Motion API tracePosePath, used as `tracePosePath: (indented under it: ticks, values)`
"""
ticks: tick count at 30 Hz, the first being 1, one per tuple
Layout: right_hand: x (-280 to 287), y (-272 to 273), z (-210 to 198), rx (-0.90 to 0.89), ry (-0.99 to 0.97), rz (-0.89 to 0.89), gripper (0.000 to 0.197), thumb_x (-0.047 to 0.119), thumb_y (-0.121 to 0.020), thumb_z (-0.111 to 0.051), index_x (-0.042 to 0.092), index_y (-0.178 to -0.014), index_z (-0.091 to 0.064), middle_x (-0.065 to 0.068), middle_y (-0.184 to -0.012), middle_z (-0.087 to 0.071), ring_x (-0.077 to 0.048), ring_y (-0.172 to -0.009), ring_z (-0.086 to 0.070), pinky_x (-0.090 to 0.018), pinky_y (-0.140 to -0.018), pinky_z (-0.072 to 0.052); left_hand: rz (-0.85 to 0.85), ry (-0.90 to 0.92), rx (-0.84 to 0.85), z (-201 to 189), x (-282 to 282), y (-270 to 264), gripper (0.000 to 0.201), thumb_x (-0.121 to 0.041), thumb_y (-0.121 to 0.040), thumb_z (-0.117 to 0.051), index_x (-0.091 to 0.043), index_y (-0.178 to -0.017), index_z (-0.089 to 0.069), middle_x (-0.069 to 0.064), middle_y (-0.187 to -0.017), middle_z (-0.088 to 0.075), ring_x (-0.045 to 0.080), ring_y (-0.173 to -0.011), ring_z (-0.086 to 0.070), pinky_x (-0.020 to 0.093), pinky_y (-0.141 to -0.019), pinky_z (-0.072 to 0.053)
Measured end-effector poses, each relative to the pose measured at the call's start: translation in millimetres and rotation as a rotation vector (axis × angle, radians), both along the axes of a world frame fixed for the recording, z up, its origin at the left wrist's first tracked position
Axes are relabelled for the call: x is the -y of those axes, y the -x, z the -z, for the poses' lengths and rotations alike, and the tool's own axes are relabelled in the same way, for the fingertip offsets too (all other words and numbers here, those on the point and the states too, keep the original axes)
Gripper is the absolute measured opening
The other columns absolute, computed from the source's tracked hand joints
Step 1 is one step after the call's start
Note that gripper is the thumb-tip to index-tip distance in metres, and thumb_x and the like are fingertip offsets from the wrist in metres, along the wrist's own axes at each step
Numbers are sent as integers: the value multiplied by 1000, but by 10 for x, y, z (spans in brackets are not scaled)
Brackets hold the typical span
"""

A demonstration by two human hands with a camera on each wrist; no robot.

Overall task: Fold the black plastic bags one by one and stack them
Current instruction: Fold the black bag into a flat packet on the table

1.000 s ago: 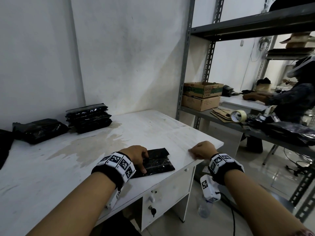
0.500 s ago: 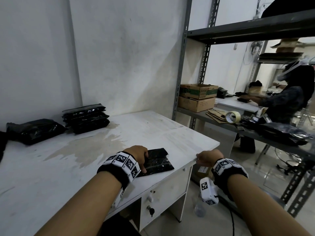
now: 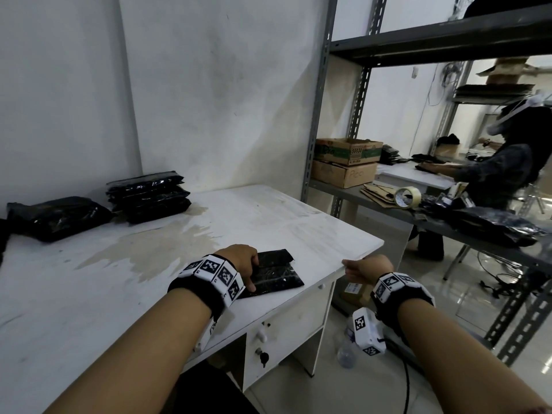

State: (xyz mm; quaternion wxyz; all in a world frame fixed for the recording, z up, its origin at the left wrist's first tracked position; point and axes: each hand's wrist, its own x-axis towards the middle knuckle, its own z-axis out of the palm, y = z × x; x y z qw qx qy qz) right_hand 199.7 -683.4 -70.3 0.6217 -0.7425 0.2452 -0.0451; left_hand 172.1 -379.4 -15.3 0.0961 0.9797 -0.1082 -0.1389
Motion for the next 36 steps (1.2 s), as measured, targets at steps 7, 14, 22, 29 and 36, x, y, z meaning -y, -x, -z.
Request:
tracePosePath:
  ticks: [7,14,22,29,36]
  values:
    - [-8,36,215,445,559,-196,19,22,-77,-81,12,-69,-67,-2,-69,-68,-16,-67,-62,-26,-67,-53,3,-10,17,-2,-20,21,65,-24,-74,-82,-17,-130,-50,2,-135,-51,22,-123,-49,32,-97,-41]
    - [64,158,306,653,955,-495,22,12,-69,-78,24,-84,-68,7,-84,-59,0,-75,-55,-5,-67,-40,12,-4,18,-5,-33,31,67,-25,-74,-81,-17,-132,-50,2,-137,-50,22,-124,-48,32,-98,-41]
    - [152,194,353,761,1017,-530,7,12,-79,-78,14,-85,-75,5,-88,-69,-12,-74,-66,-13,-70,-51,15,-20,2,-20,-6,24,65,-24,-74,-81,-16,-132,-50,3,-137,-50,23,-124,-48,33,-98,-41]
    - [113,185,398,798,1036,-490,7,8,-77,-79,12,-82,-76,3,-85,-69,-11,-70,-64,1,-68,-41,15,-33,3,-28,-8,26,65,-24,-76,-80,-16,-133,-49,3,-138,-49,23,-125,-47,32,-98,-40]
    - [4,148,436,808,1077,-377,12,7,-74,-77,13,-76,-67,4,-77,-63,-14,-69,-57,-27,-61,-51,24,-28,10,-26,-26,30,66,-25,-76,-80,-17,-133,-49,2,-137,-50,22,-125,-48,31,-97,-40]
